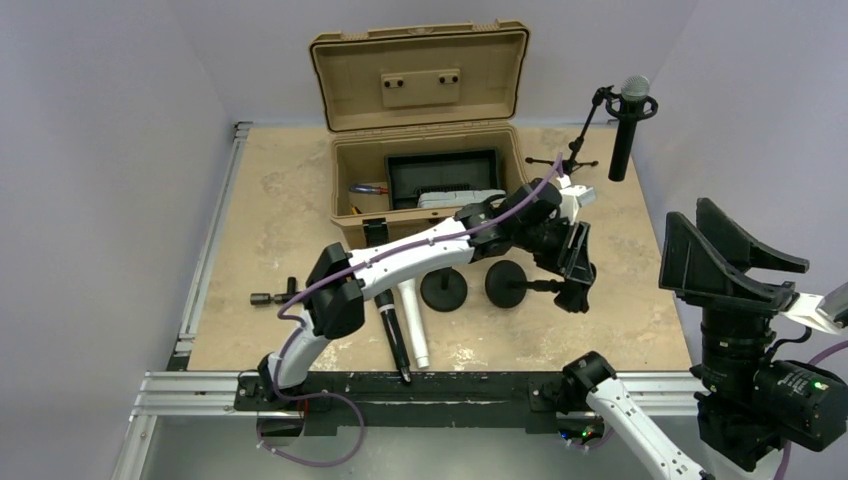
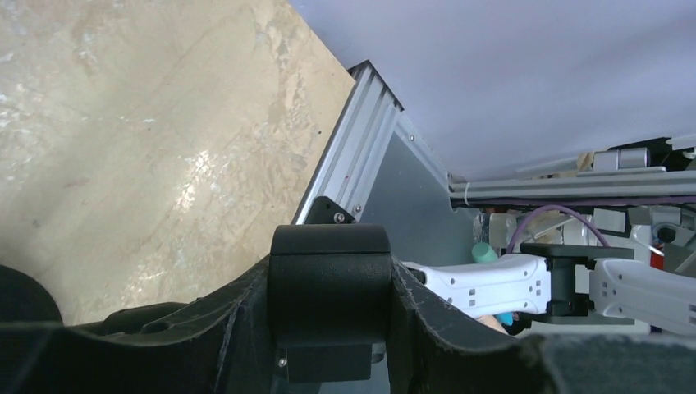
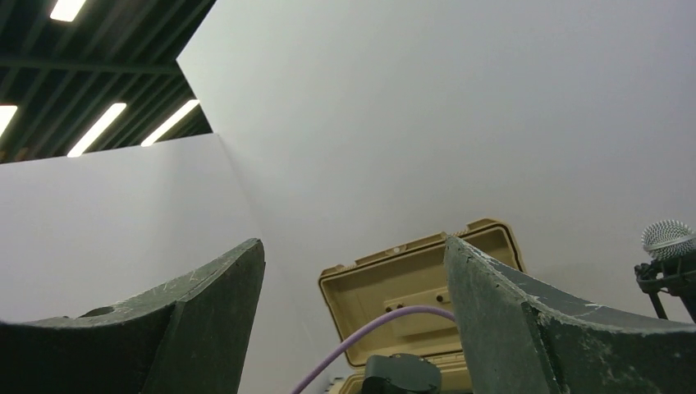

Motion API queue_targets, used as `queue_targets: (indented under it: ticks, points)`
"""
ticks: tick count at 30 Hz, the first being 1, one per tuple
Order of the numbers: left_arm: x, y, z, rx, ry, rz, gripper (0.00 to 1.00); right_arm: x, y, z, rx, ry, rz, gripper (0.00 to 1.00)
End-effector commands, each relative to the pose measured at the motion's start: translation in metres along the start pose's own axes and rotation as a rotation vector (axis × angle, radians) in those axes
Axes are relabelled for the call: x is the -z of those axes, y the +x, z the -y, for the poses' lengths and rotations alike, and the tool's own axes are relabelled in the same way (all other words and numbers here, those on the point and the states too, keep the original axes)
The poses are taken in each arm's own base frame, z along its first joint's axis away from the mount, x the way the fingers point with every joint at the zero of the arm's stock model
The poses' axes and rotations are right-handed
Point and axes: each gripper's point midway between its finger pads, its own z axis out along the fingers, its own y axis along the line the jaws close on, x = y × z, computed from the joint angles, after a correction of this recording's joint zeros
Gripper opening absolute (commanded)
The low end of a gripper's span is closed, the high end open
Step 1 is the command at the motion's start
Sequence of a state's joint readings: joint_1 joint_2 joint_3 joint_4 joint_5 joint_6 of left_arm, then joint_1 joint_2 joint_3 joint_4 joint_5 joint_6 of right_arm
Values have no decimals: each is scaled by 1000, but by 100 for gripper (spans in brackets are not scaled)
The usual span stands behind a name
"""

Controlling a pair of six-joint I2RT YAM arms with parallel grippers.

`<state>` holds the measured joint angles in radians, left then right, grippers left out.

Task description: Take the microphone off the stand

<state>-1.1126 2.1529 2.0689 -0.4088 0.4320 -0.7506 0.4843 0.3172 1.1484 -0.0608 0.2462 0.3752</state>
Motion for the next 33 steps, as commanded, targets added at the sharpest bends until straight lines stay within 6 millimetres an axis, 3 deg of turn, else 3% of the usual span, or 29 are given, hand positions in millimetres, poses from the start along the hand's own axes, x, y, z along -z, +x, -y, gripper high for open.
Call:
queue_targets:
  ticks: [1,9,13,19,24,31,33]
  points:
    - [-4,-14,43,31,114,22,0,0,-2,5,21,22,7,79]
    - [7,-45,94,73,251,127,0,2,6,6,19,18,-11,78]
    - [-17,-38,93,144,290,90,0,1,6,4,15,9,-10,78]
    - [-42,-30,108,211,450,50,0,4,1,4,13,14,-4,78]
    - [-56,-10,105,236,489,3,0,5,1,7,14,25,-4,78]
    - [-49,10,70,231,395,-12,1,5,10,7,12,18,-23,79]
    - [-41,9,57,214,339,6,14,5,13,9,13,22,-32,79]
